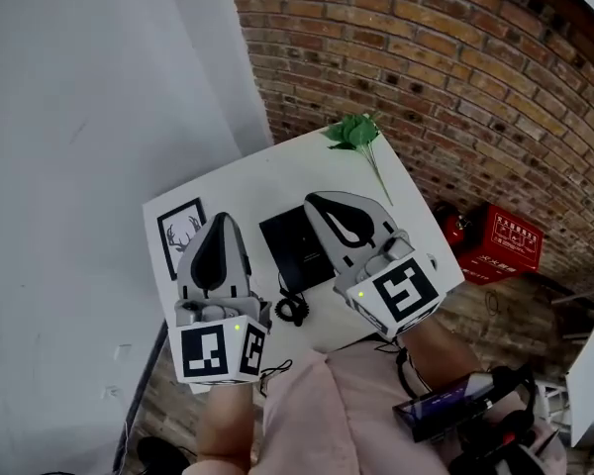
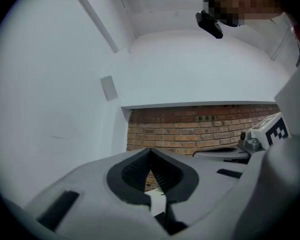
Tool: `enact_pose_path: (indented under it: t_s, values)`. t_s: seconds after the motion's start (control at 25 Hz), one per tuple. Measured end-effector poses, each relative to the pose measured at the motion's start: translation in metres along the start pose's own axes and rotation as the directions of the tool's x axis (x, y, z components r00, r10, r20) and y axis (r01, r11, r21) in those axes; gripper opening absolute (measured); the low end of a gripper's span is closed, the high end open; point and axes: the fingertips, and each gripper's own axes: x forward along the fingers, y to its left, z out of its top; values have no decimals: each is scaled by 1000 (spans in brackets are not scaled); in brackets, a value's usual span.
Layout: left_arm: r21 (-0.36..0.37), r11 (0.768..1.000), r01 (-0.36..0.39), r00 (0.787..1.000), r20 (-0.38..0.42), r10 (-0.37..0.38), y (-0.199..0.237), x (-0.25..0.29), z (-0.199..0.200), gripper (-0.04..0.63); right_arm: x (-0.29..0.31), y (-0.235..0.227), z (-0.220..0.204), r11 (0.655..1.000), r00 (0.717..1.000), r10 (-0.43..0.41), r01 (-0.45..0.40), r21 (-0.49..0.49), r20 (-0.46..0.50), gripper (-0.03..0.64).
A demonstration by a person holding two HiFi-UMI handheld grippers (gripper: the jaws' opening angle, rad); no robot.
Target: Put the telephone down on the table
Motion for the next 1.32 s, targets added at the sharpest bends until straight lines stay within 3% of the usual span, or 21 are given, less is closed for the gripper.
enact_pose_path:
  t_s: [0.36, 1.32]
  values:
    - [72, 997, 6, 1000, 6, -6, -11, -2, 2, -2, -11, -16, 4, 997, 997, -74, 74, -15, 13, 3]
    - [99, 995, 9, 998, -55, -3, -6, 1, -23, -2, 1, -14, -10, 998, 997, -70, 70, -4, -17, 4]
